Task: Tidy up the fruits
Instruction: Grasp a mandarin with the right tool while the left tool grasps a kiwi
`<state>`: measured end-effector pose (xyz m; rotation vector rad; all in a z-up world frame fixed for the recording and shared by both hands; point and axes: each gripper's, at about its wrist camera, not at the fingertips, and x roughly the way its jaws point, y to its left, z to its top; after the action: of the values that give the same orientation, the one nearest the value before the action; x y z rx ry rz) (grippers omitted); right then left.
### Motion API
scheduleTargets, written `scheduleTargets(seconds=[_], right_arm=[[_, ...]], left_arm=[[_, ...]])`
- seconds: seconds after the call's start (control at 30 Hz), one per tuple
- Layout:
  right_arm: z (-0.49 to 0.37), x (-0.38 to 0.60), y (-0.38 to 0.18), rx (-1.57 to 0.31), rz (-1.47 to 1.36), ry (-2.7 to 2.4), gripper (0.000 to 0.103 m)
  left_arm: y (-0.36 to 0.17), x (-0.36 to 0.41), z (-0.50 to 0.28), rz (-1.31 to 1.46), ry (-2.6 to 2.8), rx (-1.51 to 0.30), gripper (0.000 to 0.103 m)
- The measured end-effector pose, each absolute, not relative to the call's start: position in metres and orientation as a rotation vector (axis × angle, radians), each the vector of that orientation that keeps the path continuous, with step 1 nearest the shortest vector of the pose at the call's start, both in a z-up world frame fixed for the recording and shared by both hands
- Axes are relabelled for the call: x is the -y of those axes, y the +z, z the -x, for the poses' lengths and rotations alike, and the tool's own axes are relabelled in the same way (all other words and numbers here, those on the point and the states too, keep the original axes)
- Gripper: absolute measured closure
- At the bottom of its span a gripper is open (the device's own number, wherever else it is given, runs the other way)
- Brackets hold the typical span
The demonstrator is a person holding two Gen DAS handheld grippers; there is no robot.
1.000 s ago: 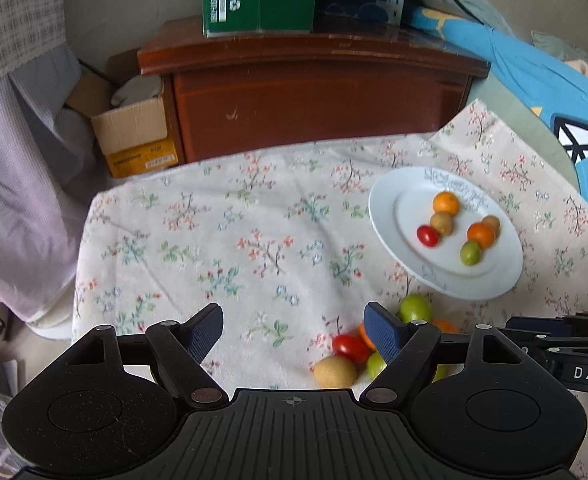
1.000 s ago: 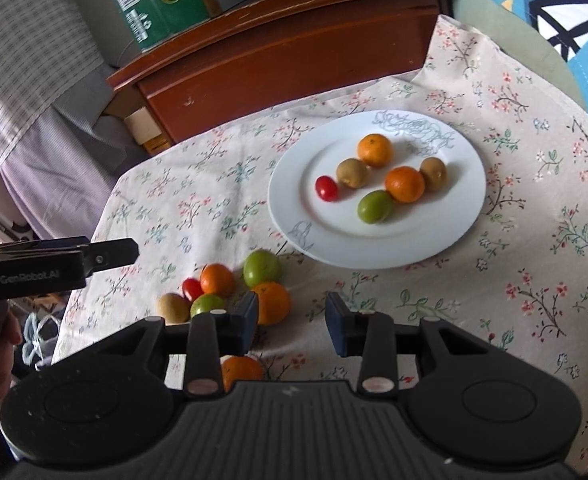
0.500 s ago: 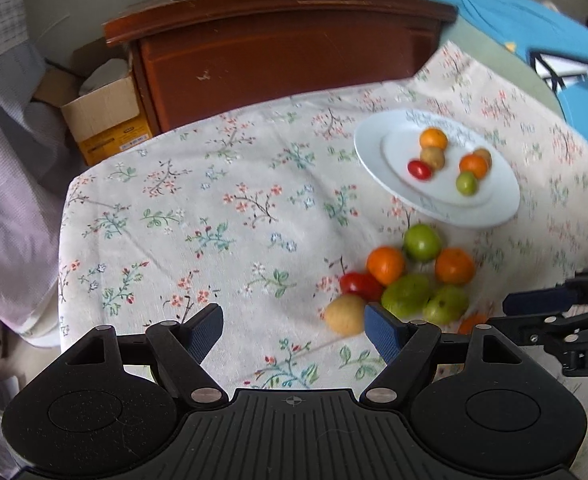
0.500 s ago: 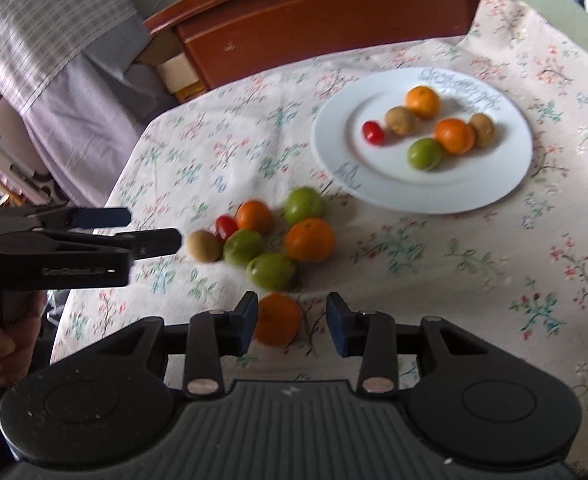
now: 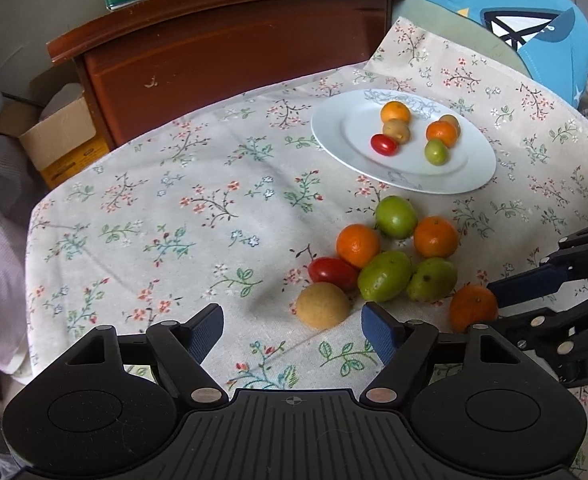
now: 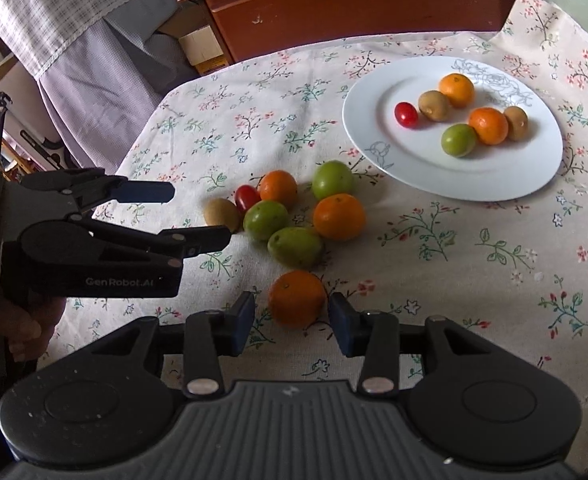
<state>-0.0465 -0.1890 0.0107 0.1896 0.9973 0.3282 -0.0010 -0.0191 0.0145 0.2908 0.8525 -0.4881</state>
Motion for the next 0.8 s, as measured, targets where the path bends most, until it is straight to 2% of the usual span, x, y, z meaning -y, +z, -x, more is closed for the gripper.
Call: scheduleTargets(seconds=[0.13, 0.2, 0.27, 0.5, 0.7, 0.8], right_arm=[[0.0464, 0.1872, 0.0085, -0.994, -0.171, 0.328, 0.061], [0.0463, 0.1864, 0.0080, -0.989, -0.164, 0.329, 0.061], [0.0461, 0.1858, 0.0076, -0.985, -0.161, 0.330, 0.061], [0.0453, 0.1856, 0.0064, -0.974, -0.151, 0.326, 0.070], [0.0461, 0.1848, 0.0061, -0.967, -0.147, 0.329, 0.071], [0.0460, 0.1850, 0.0062, -0.967, -0.151, 0.329, 0.071]], left_arm=[[0.0097, 0.0222, 0.0003, -0.302, -0.510, -0.851, 0.034], [0.0066, 0.0240, -0.0002, -0.306, -0.520, -0.857, 0.042], [0.0049, 0.0247, -0.0011, -0.298, -0.532, -0.863, 0.046], [0.0046, 0.0251, -0.0022, -0.278, -0.540, -0.861, 0.055], [0.0060, 0.0275, -0.0025, -0.261, -0.569, -0.861, 0.072], [0.0067, 0.0279, -0.0020, -0.257, -0.568, -0.858, 0.075]])
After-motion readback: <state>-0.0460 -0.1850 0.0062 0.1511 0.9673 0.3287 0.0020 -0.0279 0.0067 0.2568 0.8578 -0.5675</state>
